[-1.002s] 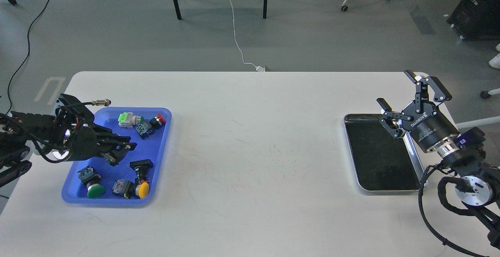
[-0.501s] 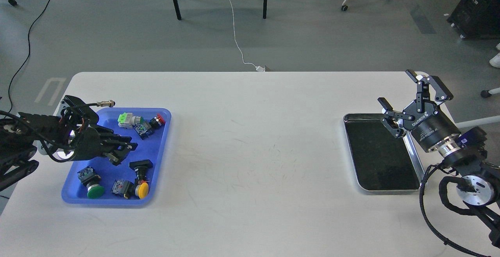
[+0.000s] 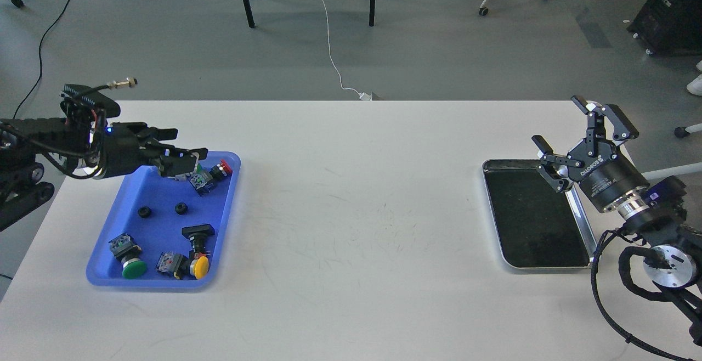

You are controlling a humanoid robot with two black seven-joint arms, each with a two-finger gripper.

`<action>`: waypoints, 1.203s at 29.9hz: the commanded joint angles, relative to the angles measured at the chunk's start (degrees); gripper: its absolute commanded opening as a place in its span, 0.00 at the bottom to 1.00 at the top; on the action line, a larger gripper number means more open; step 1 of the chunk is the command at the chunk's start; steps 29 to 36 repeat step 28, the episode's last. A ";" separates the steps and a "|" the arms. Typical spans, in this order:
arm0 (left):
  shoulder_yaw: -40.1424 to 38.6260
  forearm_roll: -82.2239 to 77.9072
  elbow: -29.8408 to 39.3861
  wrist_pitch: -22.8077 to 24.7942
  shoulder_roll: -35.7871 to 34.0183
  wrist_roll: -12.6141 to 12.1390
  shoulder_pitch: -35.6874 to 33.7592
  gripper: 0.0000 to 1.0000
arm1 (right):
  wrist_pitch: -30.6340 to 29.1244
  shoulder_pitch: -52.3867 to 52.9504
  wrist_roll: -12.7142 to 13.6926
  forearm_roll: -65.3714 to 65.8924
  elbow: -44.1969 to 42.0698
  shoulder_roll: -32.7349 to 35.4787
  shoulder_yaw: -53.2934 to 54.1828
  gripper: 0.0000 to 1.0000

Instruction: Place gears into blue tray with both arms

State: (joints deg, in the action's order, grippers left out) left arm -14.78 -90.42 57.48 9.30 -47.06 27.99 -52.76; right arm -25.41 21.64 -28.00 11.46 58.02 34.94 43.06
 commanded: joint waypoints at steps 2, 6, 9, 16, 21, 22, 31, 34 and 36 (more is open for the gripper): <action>-4.55 27.51 4.38 -0.07 2.76 0.01 0.46 0.98 | 0.36 0.25 0.00 -0.03 -0.10 -0.14 0.01 0.97; -5.78 51.35 8.33 -0.25 6.79 0.01 4.58 0.98 | 0.45 0.25 0.00 -0.03 -0.10 -0.31 0.09 0.99; -13.67 56.76 9.58 -0.25 11.01 0.01 11.33 0.98 | 0.45 0.16 0.00 -0.03 -0.01 -0.14 0.18 0.99; -33.72 56.68 8.79 2.65 24.01 -8.29 27.43 0.98 | 0.62 0.16 0.00 0.06 -0.01 -0.49 -0.35 0.99; -36.55 56.67 8.78 3.00 27.98 -9.01 29.91 0.98 | 0.71 0.07 0.00 0.06 -0.36 -0.67 0.01 0.99; -36.90 56.67 8.78 3.00 28.07 -9.09 29.99 0.98 | 0.54 0.07 0.00 0.06 -0.36 -0.58 0.01 0.99; -38.92 57.02 8.70 3.18 29.04 -9.10 32.19 0.98 | 0.18 -0.36 0.00 -0.03 -0.10 -0.31 0.09 0.99; -38.92 57.02 8.70 3.18 29.04 -9.10 32.19 0.98 | 0.18 -0.36 0.00 -0.03 -0.10 -0.31 0.09 0.99; -38.92 57.02 8.70 3.18 29.04 -9.10 32.19 0.98 | 0.18 -0.36 0.00 -0.03 -0.10 -0.31 0.09 0.99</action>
